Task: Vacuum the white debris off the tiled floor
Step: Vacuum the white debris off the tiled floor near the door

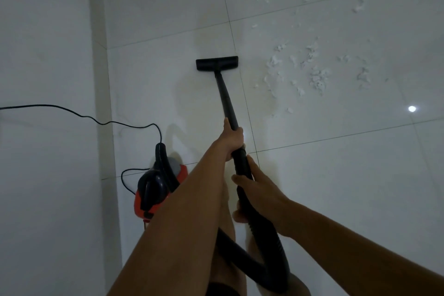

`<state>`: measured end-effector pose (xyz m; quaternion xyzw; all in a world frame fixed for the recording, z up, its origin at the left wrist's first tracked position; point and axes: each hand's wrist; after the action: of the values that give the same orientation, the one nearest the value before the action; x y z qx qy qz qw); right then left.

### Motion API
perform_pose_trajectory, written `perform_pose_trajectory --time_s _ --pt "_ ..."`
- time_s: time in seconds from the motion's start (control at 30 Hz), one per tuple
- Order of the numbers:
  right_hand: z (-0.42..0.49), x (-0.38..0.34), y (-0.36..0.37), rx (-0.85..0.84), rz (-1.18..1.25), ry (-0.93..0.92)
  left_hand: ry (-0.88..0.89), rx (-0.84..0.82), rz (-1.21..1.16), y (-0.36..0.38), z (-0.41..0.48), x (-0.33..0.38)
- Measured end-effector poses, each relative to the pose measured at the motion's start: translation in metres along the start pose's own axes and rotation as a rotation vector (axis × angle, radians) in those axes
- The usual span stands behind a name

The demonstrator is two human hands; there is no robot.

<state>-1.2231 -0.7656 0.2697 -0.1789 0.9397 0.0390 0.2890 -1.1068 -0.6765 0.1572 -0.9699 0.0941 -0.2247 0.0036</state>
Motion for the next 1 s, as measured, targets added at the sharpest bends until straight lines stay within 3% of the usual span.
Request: perform_pose_trajectory --time_s 0.2,0.53,1.0 --pt "-0.009 0.022 0.006 -0.039 0.165 0.062 0.0 -0.021 -0.002 0.012 -0.004 -0.018" --pt "0.011 0.039 0.012 0.034 -0.09 0.106 0.019 -0.038 0.017 0.019 0.008 -0.026" --pt "0.026 0.088 0.039 0.023 0.018 0.125 0.084 0.009 0.191 0.021 0.026 -0.071"
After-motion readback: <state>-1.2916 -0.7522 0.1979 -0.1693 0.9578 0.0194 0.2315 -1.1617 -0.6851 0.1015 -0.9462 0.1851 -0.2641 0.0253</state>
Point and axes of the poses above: each hand's wrist, its own z-axis towards the middle knuckle, its own y-axis out of the palm, x = y × z, and after that the axes turned 8 degrees about -z, right-handed
